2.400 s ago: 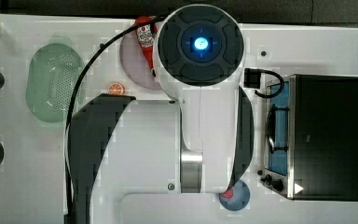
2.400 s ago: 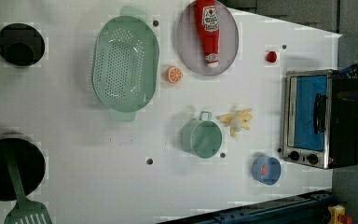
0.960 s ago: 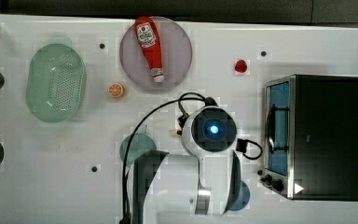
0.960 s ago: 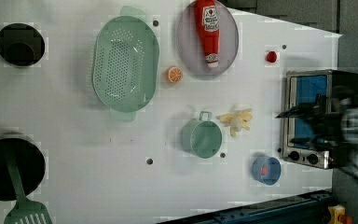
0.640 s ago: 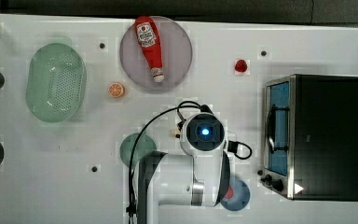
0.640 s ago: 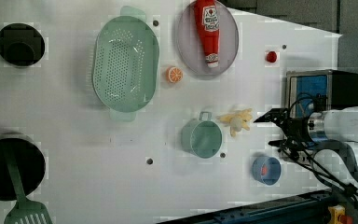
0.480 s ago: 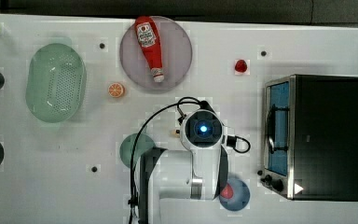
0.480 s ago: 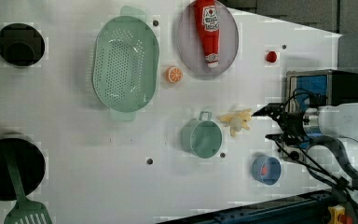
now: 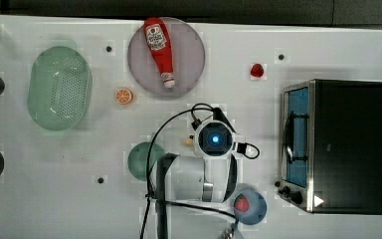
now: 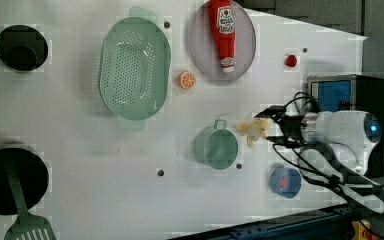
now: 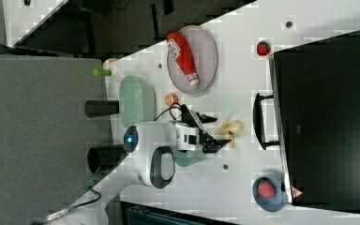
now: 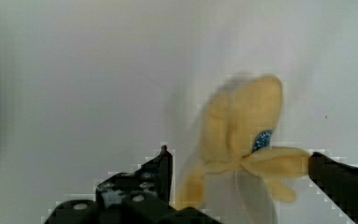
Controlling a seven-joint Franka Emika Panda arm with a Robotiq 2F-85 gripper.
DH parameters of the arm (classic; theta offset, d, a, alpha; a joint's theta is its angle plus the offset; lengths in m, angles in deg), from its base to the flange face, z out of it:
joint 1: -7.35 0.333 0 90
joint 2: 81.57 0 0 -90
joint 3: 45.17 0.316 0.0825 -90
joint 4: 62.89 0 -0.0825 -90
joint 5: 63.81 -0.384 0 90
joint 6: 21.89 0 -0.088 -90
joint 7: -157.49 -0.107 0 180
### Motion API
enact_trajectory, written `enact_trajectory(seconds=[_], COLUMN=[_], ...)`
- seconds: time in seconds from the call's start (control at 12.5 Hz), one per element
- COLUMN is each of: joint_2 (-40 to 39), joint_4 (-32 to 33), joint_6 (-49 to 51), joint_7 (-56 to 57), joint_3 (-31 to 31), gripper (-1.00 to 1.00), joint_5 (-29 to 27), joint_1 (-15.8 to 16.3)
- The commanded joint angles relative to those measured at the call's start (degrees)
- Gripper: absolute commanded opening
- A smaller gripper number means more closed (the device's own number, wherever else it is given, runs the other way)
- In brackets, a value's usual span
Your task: Pick banana from table and place on oven.
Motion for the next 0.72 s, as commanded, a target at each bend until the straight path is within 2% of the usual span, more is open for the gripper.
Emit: enact_trajectory(seconds=[0.08,0.32,0.56,0.72], joint_2=[-2.4,-3.1,-2.5,0.3], joint_4=[0.0,0.9,1.0,0.9], joint_6=[-5.2,-9.2,-9.4,-8.8], joint_7=[-1.0,-1.0,-1.1,-1.3], joint_3=[-1.0,-1.0,-0.8,-0.6], gripper=[0.93,0.18,-0.47,-0.48], joint_5=[0.5,0.5,0.5,0.4], joint_1=[0.1,0.1,0.1,0.1])
